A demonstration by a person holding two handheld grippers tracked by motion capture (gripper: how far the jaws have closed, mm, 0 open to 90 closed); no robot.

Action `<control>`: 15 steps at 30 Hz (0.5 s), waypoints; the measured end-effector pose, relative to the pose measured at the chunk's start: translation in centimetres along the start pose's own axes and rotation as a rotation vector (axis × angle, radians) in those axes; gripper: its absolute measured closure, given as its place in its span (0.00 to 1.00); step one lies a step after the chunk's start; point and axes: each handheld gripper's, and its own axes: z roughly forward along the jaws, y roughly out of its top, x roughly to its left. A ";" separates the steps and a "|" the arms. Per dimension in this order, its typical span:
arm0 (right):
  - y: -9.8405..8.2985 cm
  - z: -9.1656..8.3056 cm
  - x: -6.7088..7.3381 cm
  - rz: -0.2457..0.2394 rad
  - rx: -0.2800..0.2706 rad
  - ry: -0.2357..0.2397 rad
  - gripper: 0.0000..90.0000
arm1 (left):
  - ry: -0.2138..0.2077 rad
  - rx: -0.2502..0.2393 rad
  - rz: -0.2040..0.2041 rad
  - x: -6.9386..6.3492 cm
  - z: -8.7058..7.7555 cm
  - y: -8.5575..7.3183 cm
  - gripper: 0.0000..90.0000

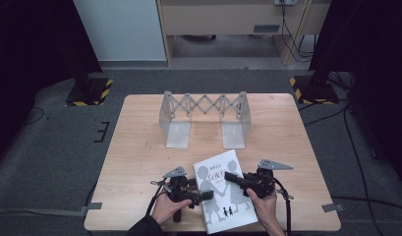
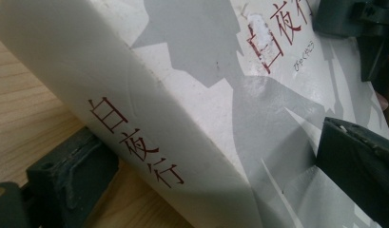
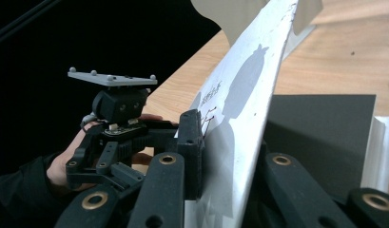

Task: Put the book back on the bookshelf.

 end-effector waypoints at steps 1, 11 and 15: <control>0.0 0.1 -0.2 0.004 0.007 -0.008 0.84 | 0.003 0.007 -0.007 0.1 0.0 0.0 0.00; -0.5 0.9 -1.0 -0.058 0.088 -0.120 0.60 | 0.039 0.028 -0.049 0.3 0.4 -0.3 0.01; -0.6 0.9 -1.1 -0.108 0.120 -0.183 0.46 | 0.060 0.026 -0.029 0.1 0.5 -0.4 0.03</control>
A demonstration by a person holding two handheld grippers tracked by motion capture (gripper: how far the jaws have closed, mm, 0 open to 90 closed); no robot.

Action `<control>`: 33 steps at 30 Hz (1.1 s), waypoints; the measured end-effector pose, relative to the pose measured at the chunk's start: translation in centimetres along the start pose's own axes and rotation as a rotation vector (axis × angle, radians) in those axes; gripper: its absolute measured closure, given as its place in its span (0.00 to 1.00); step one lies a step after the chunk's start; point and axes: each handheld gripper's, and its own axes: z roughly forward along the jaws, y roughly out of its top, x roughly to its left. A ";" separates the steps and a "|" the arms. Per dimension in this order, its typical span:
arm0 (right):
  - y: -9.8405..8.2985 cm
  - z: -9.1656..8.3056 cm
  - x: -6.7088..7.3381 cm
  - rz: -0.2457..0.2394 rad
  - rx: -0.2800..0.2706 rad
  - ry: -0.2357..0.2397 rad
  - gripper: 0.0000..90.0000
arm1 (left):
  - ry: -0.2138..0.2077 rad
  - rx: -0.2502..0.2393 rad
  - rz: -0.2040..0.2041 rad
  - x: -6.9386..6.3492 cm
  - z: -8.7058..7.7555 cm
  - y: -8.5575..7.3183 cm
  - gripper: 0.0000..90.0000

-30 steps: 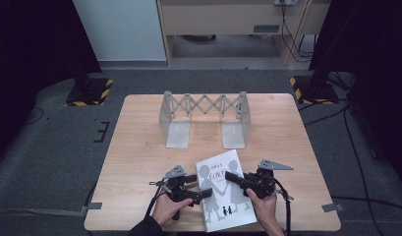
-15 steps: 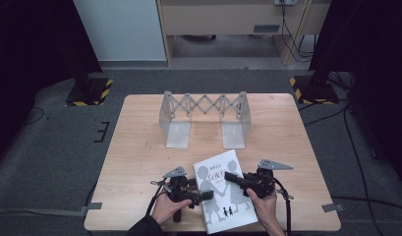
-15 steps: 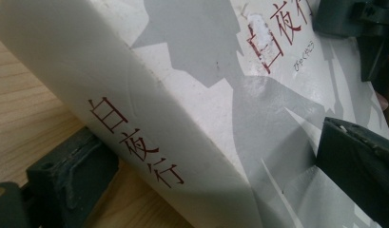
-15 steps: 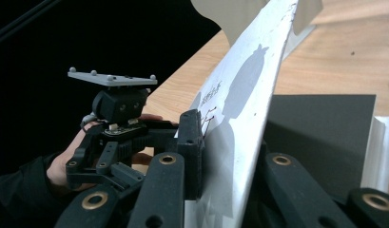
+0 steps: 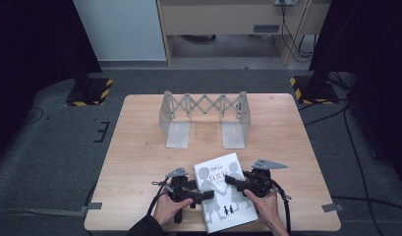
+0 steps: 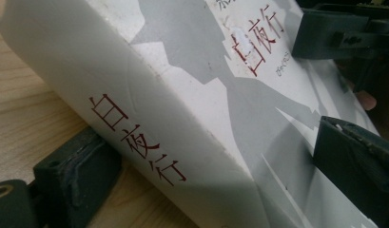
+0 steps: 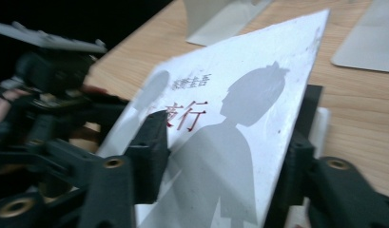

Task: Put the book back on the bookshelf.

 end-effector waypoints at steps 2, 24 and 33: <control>-0.2 -0.1 -0.1 -0.034 0.023 -0.070 0.42 | 0.018 0.004 0.010 -0.1 0.0 0.0 0.04; -1.7 0.7 -1.3 0.073 0.088 -0.018 0.23 | 0.035 -0.007 -0.002 -0.3 0.1 -0.1 0.06; -1.5 0.2 -1.3 0.088 0.057 -0.028 0.40 | 0.039 -0.007 -0.035 -0.1 -0.1 0.1 0.11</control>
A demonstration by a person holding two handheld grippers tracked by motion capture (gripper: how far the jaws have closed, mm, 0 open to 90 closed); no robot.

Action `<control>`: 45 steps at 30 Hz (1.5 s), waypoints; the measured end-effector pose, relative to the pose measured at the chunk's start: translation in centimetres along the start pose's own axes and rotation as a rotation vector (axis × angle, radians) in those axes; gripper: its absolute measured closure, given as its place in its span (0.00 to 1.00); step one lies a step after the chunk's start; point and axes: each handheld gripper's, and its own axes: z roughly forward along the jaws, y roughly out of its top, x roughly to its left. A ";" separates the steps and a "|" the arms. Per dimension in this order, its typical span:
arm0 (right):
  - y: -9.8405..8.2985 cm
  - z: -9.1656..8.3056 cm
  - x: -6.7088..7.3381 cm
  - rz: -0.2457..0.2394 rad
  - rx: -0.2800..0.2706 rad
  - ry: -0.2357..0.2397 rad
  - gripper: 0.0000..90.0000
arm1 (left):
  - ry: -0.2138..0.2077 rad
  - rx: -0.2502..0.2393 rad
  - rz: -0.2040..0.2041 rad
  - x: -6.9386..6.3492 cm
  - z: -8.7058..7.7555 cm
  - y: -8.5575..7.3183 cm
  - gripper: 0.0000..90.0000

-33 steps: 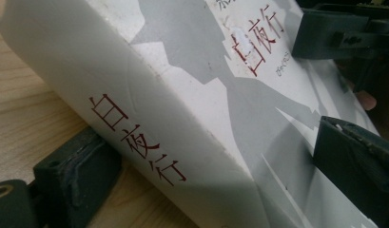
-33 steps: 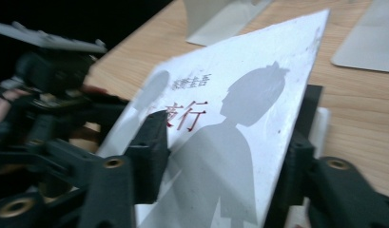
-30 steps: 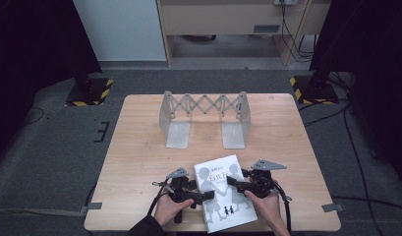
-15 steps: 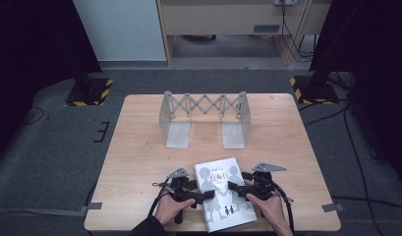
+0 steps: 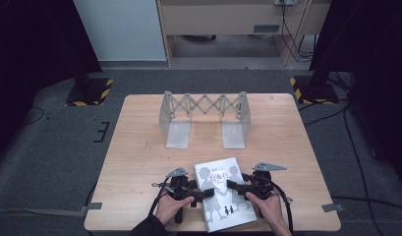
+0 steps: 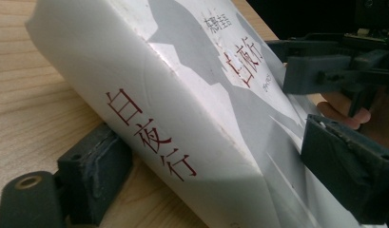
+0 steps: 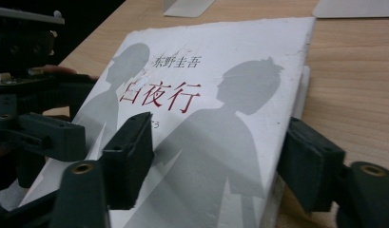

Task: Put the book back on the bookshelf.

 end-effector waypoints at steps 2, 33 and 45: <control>0.1 -0.1 -0.1 0.010 -0.006 0.001 0.43 | 0.002 0.004 -0.003 0.0 -0.1 0.0 0.12; 1.7 -2.1 0.7 -0.065 -0.262 0.029 0.64 | -0.022 -0.171 0.059 -0.9 -2.1 2.8 0.33; 1.7 -2.2 0.5 -0.061 -0.275 0.032 0.67 | -0.044 -0.176 0.046 -0.2 -1.7 3.0 0.32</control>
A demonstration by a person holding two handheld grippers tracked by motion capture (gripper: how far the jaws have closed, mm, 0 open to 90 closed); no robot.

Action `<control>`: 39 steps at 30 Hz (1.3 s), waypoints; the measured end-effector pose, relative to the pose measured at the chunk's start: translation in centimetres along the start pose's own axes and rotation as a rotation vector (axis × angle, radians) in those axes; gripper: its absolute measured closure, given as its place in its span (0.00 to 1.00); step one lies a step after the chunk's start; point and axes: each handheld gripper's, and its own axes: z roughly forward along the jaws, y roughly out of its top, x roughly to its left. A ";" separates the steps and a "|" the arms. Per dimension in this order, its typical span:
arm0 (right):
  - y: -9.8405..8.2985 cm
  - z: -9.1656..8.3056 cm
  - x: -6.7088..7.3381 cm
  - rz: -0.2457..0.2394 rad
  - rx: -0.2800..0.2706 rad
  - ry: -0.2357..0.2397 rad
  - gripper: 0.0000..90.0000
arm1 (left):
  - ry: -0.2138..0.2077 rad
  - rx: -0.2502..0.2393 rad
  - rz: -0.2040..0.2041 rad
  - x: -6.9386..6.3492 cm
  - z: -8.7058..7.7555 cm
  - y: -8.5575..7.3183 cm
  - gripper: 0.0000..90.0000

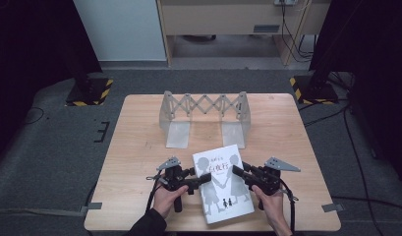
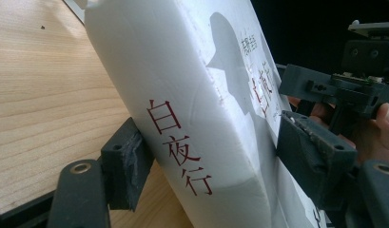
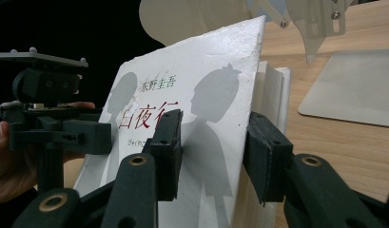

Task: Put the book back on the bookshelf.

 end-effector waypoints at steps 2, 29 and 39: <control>0.0 0.0 0.0 0.001 0.001 -0.001 0.66 | -0.001 -0.002 0.001 0.0 0.0 -0.1 0.32; -0.3 0.6 0.4 0.002 0.029 0.030 0.62 | -0.047 0.035 -0.009 -1.0 1.4 -0.4 0.31; -0.3 0.7 0.4 0.006 0.032 0.030 0.62 | -0.023 0.050 0.059 -1.4 1.6 -0.8 0.20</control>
